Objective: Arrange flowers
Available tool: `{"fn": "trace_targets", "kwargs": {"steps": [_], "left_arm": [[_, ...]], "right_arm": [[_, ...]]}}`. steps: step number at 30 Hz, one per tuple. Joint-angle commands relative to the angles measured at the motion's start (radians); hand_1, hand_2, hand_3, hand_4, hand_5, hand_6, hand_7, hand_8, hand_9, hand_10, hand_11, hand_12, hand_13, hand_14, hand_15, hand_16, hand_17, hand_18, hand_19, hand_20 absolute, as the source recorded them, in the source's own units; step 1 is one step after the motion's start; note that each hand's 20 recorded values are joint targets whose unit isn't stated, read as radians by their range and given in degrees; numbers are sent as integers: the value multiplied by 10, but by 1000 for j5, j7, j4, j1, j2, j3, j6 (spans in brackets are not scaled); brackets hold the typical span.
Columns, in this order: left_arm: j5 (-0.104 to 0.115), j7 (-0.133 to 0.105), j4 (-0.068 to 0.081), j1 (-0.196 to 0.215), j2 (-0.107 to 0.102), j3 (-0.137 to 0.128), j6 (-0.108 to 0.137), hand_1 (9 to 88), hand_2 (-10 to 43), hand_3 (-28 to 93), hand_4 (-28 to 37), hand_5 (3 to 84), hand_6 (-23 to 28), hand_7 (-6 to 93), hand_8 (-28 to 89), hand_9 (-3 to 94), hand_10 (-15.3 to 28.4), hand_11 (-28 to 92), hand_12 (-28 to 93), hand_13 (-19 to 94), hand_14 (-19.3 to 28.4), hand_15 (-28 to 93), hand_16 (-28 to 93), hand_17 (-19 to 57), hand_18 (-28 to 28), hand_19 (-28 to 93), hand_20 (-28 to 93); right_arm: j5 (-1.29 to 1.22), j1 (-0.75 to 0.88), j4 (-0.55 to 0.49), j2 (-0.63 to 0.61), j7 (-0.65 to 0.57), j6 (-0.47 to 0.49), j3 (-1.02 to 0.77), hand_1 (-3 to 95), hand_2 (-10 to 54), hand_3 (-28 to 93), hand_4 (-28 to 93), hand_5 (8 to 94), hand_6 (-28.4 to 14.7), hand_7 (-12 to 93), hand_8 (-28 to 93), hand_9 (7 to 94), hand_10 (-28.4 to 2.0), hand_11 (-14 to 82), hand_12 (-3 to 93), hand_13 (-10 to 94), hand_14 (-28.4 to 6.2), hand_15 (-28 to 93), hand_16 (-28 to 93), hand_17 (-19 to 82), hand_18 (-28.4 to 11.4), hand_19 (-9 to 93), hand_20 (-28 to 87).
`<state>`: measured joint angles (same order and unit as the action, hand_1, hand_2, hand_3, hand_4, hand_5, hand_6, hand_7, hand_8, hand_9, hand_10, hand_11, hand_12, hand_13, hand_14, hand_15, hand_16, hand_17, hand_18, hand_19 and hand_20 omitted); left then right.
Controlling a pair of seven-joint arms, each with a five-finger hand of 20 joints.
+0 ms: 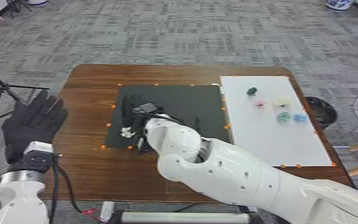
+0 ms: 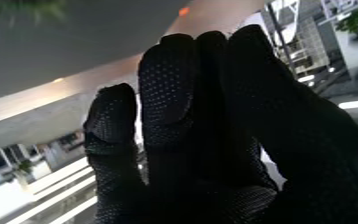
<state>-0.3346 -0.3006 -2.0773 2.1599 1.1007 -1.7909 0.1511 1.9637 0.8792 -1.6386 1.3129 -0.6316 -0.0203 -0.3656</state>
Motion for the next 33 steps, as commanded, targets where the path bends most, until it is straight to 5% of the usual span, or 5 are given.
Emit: {"fn": "trace_targets", "kwargs": {"steps": [1,3,12,26,33], "left_arm": [[-8,12,-9,29,16,-8,-3,253,206,699,-283,401,97,90,-80,300,163,213,80,222,141,232,-51,-79,117,318,66],[-2,3,-5,18,2,3,24,253,205,699,-283,401,97,89,-81,301,163,211,79,222,139,227,-52,-78,116,314,65],[-7,-16,-6,-1,-28,7,44,252,205,703,-283,405,96,86,-80,310,155,202,75,232,131,215,-55,-76,116,312,66],[-13,-13,-4,0,-10,17,66,253,203,706,-283,411,96,82,-79,318,156,197,78,240,131,219,-56,-66,122,336,83],[-23,-1,0,-7,-6,26,51,255,203,705,-283,412,97,80,-78,322,151,197,76,245,128,212,-58,-60,127,357,95]], "right_arm": [[-56,70,-165,-217,-9,33,-237,515,-95,726,-245,646,-31,161,-78,642,-142,154,165,690,-66,584,376,389,-207,841,382],[-79,91,-173,-276,-20,17,-301,490,-95,735,-236,640,-32,164,-108,634,-146,150,165,679,-79,601,347,380,-210,839,381],[-163,270,-247,-493,-121,27,-628,473,-95,744,-232,613,-46,150,-105,604,-156,139,163,658,-87,616,318,362,-212,827,375],[-116,579,-291,-643,-79,189,-891,482,-95,747,-245,570,-50,120,-97,542,-147,92,144,665,-82,685,295,375,-218,855,381],[-37,633,-282,-644,-120,198,-908,483,-95,762,-255,555,-46,124,-98,509,-143,85,141,654,-84,733,297,375,-218,862,398]]}}
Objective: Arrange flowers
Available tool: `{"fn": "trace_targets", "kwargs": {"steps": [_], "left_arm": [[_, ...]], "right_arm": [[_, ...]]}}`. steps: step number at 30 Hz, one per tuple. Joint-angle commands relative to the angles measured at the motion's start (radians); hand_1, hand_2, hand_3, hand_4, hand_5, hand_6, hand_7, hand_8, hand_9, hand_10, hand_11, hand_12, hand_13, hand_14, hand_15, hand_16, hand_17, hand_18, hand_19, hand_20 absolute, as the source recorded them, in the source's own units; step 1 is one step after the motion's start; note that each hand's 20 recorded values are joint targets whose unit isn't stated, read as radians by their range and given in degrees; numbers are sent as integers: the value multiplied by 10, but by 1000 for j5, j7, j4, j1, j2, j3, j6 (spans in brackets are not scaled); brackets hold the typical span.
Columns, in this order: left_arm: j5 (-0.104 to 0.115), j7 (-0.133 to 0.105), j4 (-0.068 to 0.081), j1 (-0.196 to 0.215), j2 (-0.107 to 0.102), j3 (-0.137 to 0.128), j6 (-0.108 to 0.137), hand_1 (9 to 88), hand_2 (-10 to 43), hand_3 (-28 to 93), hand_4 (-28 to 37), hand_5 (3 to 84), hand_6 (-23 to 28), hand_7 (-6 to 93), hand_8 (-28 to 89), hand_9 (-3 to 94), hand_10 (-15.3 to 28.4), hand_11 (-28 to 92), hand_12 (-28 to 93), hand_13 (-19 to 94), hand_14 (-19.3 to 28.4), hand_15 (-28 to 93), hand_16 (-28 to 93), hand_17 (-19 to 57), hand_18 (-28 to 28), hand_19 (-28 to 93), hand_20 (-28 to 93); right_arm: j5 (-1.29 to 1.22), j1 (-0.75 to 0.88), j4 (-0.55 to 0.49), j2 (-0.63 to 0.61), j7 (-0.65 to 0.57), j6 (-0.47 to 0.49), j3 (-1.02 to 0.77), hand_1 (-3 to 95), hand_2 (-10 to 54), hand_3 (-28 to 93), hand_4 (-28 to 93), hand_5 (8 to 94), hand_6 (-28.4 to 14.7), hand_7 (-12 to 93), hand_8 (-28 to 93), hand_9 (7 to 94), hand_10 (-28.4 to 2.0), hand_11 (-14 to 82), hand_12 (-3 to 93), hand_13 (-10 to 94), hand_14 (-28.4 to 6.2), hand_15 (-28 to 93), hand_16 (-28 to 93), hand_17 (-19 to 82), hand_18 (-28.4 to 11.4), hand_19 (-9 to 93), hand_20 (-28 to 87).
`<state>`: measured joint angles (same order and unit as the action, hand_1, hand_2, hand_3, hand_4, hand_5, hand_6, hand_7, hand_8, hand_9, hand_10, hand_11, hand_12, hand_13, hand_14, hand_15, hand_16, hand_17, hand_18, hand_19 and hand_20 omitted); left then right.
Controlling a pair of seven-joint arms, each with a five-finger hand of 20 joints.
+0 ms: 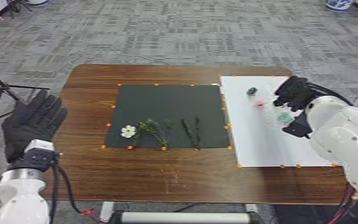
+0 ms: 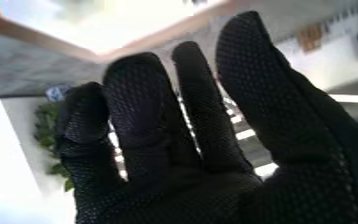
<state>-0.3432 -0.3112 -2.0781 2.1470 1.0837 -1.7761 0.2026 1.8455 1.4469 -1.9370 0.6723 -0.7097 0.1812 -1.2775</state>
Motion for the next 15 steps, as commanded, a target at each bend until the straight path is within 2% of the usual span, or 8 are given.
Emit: {"fn": "trace_targets", "kwargs": {"steps": [1,6,8,15], "left_arm": [[-6,6,0,7,10,11,1,254,203,705,-283,412,97,80,-78,321,151,197,77,245,128,212,-57,-61,127,357,95],[-4,6,-2,16,14,7,-2,254,202,707,-283,412,97,81,-78,321,154,197,78,245,129,215,-55,-60,130,365,102],[-4,7,-4,21,16,4,-2,254,201,707,-283,411,97,82,-77,321,154,198,78,245,129,214,-55,-60,130,365,102],[1,6,-3,18,20,11,0,256,200,706,-283,412,97,84,-78,320,154,197,80,245,130,215,-54,-60,130,358,100]], "right_arm": [[87,73,19,-3,-47,-10,4,483,-95,762,-256,554,-46,124,-99,508,-142,84,140,654,-84,735,295,376,-217,862,399],[143,76,37,6,-86,-55,28,482,-95,758,-259,544,-46,122,-98,490,-146,75,134,661,-78,736,285,385,-212,866,397],[133,76,41,10,-81,-34,29,482,-95,760,-260,542,-46,121,-97,486,-146,75,132,663,-77,735,282,386,-211,867,395],[121,64,86,26,-66,-67,80,497,-95,756,-272,542,-46,122,-98,485,-142,78,127,664,-71,730,289,388,-209,869,390]]}}
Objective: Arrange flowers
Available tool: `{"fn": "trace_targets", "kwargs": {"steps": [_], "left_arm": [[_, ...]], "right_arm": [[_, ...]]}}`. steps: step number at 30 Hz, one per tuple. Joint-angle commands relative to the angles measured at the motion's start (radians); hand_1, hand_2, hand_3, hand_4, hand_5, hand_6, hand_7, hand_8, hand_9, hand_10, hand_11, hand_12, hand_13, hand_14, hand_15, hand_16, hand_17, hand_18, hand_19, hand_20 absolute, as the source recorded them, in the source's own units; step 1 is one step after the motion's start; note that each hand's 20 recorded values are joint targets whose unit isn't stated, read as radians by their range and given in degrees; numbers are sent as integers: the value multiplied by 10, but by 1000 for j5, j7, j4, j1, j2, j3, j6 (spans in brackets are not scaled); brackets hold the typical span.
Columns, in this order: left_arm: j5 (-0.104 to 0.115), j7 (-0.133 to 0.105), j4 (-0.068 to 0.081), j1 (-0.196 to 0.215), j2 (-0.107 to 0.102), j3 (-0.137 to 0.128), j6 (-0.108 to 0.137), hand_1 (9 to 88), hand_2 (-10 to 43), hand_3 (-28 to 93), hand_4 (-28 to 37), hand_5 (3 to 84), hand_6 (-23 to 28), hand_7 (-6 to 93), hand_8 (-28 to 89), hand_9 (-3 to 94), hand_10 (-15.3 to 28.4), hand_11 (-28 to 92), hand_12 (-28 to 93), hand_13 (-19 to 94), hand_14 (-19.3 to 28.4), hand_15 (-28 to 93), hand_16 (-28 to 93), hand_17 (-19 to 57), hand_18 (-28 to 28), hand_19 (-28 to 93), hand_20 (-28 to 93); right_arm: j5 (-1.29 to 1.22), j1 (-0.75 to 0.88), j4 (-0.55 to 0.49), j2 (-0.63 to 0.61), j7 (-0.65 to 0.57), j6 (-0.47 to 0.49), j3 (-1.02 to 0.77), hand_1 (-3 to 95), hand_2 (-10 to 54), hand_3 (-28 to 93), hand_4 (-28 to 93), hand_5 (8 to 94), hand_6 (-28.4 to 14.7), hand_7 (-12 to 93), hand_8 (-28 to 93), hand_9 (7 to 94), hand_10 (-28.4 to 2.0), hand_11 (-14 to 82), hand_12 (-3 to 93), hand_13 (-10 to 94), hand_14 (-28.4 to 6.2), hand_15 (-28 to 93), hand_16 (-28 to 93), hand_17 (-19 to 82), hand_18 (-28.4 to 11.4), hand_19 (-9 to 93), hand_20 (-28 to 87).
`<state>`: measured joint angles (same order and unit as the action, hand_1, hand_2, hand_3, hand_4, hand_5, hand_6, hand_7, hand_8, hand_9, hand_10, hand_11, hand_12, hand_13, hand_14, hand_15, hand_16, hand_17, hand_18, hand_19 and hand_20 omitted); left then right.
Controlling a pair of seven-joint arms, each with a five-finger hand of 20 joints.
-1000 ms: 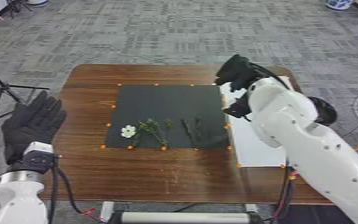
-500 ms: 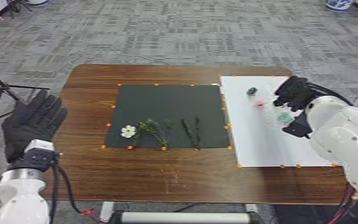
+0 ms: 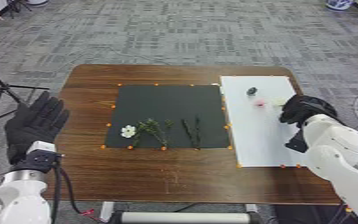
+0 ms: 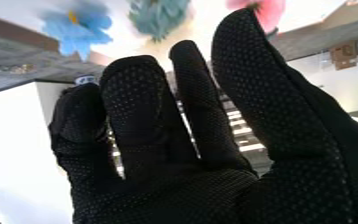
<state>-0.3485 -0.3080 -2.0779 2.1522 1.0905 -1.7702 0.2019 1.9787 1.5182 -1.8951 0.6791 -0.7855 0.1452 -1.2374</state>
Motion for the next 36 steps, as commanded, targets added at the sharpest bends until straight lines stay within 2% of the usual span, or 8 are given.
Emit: {"fn": "trace_targets", "kwargs": {"steps": [1,9,12,14,16,18,31,36], "left_arm": [[10,2,-1,9,14,8,1,256,200,706,-283,412,97,85,-77,320,154,198,80,245,130,216,-54,-61,130,356,99],[7,3,-7,14,19,2,-6,256,200,705,-283,417,99,89,-78,320,155,202,83,244,133,222,-51,-68,130,349,97],[7,6,-8,19,22,-1,-1,256,201,704,-283,416,99,89,-78,319,155,204,85,240,138,230,-46,-71,130,346,96],[10,6,-9,23,22,0,1,255,201,705,-283,416,99,90,-78,316,157,205,86,237,144,237,-43,-72,130,343,95],[7,8,-9,24,24,-2,1,256,201,703,-283,415,99,89,-78,314,158,206,88,234,146,239,-42,-73,130,342,95],[7,8,-8,20,23,-2,1,256,201,703,-283,415,100,89,-78,313,159,206,88,233,147,239,-41,-75,131,340,94],[8,3,-19,39,26,-17,4,255,200,705,-283,412,99,90,-78,310,160,206,89,232,148,240,-40,-77,132,338,97],[6,12,-16,40,27,-9,5,255,200,704,-283,412,99,90,-78,311,161,208,89,232,149,242,-39,-77,132,338,98]], "right_arm": [[-3,-10,47,21,4,-19,49,503,-95,755,-276,543,-46,123,-99,487,-141,80,126,667,-67,722,302,389,-208,869,387],[93,1,60,25,-45,-33,89,582,-95,719,-282,577,-37,139,-107,569,-131,121,147,685,-38,673,369,403,-205,871,383],[149,-6,74,20,-93,-127,132,599,-95,717,-282,609,-21,156,-109,635,-125,176,176,692,-32,663,386,408,-203,872,390],[178,-12,83,19,-116,-172,151,606,-95,713,-282,636,-13,175,-117,675,-112,162,240,698,-34,656,394,409,-203,869,398],[186,-16,85,20,-129,-195,159,639,-95,668,-282,696,-9,240,-3,765,-91,118,379,716,-41,648,395,420,-207,869,404],[173,-11,81,20,-119,-203,152,643,-95,659,-283,721,-8,282,28,793,-87,143,426,732,-47,646,391,428,-210,872,404],[193,-95,-70,62,-38,-278,173,627,-95,680,-272,747,-6,351,80,817,-87,169,471,748,-53,645,378,440,-213,883,398],[172,-273,-83,156,26,-322,306,624,-95,680,-259,742,-7,354,95,811,-88,165,469,744,-50,638,379,437,-210,882,394]]}}
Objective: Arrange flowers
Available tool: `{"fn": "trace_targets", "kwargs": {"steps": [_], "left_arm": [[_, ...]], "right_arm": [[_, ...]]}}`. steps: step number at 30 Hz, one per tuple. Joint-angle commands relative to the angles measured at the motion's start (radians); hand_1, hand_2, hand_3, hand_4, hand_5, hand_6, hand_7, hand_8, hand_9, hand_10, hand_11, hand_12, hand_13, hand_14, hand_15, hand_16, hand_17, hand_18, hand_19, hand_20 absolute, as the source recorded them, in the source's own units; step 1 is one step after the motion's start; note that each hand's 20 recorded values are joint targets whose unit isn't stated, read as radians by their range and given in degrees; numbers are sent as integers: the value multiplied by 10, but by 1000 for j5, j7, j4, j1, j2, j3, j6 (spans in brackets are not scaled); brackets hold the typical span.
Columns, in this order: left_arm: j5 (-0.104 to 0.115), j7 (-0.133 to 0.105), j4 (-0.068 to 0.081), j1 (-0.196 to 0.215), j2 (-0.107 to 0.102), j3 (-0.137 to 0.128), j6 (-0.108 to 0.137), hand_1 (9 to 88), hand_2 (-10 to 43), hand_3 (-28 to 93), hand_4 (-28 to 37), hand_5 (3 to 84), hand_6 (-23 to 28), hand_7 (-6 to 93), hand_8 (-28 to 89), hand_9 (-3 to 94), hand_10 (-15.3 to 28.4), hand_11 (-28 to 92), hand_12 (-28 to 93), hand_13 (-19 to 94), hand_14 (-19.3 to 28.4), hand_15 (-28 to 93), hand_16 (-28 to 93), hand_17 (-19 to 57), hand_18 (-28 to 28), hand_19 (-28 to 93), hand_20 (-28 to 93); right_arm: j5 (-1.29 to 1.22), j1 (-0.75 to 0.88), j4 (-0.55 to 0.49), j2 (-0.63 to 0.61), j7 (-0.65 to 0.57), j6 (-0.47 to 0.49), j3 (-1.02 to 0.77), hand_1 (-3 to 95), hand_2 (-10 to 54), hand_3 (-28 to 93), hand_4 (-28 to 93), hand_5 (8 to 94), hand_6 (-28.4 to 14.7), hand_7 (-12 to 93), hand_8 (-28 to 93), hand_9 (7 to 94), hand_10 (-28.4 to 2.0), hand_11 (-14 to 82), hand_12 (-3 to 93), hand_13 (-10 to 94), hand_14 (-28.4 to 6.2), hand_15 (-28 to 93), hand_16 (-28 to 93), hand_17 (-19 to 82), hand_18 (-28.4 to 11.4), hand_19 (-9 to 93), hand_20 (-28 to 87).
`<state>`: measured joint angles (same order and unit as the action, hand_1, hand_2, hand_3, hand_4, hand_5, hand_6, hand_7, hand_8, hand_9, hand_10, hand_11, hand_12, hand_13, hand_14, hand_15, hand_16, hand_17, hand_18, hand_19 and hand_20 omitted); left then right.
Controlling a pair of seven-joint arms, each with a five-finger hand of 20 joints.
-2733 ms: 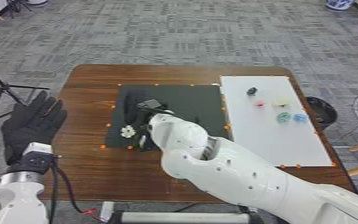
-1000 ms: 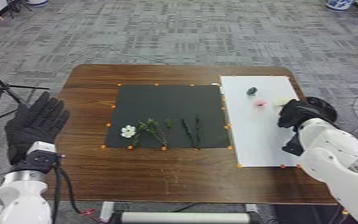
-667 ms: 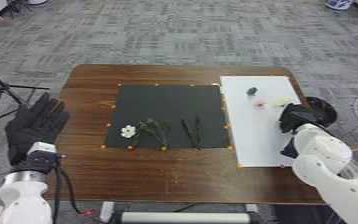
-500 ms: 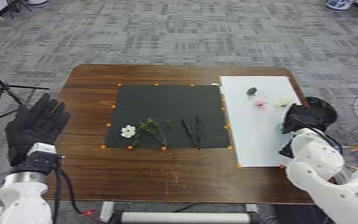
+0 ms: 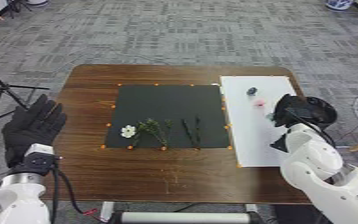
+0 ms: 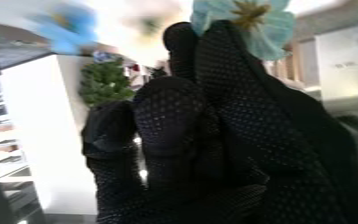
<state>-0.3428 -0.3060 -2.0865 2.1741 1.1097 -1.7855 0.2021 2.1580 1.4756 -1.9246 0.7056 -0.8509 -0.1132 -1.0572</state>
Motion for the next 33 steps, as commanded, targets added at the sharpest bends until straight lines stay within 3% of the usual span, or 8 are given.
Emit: {"fn": "trace_targets", "kwargs": {"steps": [1,9,23,24,25,28,29,33], "left_arm": [[3,8,-6,16,6,10,5,255,200,704,-283,412,99,90,-78,311,161,208,89,233,149,243,-40,-77,132,338,98],[-3,17,-8,12,-10,24,11,255,200,704,-283,413,100,92,-78,311,162,212,88,233,148,246,-42,-77,132,339,98],[-4,9,22,-68,-63,77,-5,254,199,707,-283,419,100,107,-86,316,165,243,80,236,152,282,-55,-80,133,347,97],[-5,20,37,-91,-59,79,-9,254,199,708,-283,419,100,109,-87,317,165,248,78,236,152,289,-59,-81,133,350,97],[-4,20,38,-96,-59,82,-9,254,199,708,-283,419,100,110,-88,317,165,250,77,236,152,294,-60,-82,133,352,97],[-4,13,12,-62,-57,71,-15,254,199,707,-283,417,99,109,-89,315,165,250,73,235,152,295,-66,-82,133,353,96],[-3,13,21,-75,-61,75,-16,254,199,708,-283,416,99,108,-88,313,164,248,72,234,152,294,-67,-82,133,353,95],[-1,6,13,-59,-55,64,-17,254,200,704,-283,410,97,97,-83,309,161,228,71,232,149,267,-66,-80,133,347,92]], "right_arm": [[-8,-275,-42,151,111,-70,167,623,-95,679,-258,741,-7,354,96,810,-89,165,469,744,-50,636,380,435,-209,881,394],[-80,-528,107,367,245,-52,438,622,-95,676,-252,735,-6,362,97,808,-90,170,470,740,-50,629,389,431,-209,880,391],[-96,-709,402,595,247,-97,749,621,-95,656,-249,728,-6,393,82,805,-91,199,492,741,-58,637,380,431,-207,879,388],[-115,-720,439,617,259,-91,754,619,-95,659,-255,728,-6,397,76,805,-91,200,491,741,-58,638,377,431,-207,880,387],[-124,-727,453,625,249,-97,767,611,-95,664,-259,727,-4,403,74,806,-90,202,491,743,-59,639,373,432,-208,880,387],[-126,-755,448,613,207,-116,827,604,-95,673,-267,728,-4,406,75,806,-90,204,493,743,-59,640,372,431,-208,880,386],[-118,-766,474,622,214,-119,832,603,-95,676,-268,727,-4,405,76,806,-89,204,494,742,-58,640,373,431,-208,879,385],[-119,-803,500,617,193,-134,888,597,-95,689,-270,723,-3,408,79,800,-88,200,495,738,-54,633,388,429,-206,876,385]]}}
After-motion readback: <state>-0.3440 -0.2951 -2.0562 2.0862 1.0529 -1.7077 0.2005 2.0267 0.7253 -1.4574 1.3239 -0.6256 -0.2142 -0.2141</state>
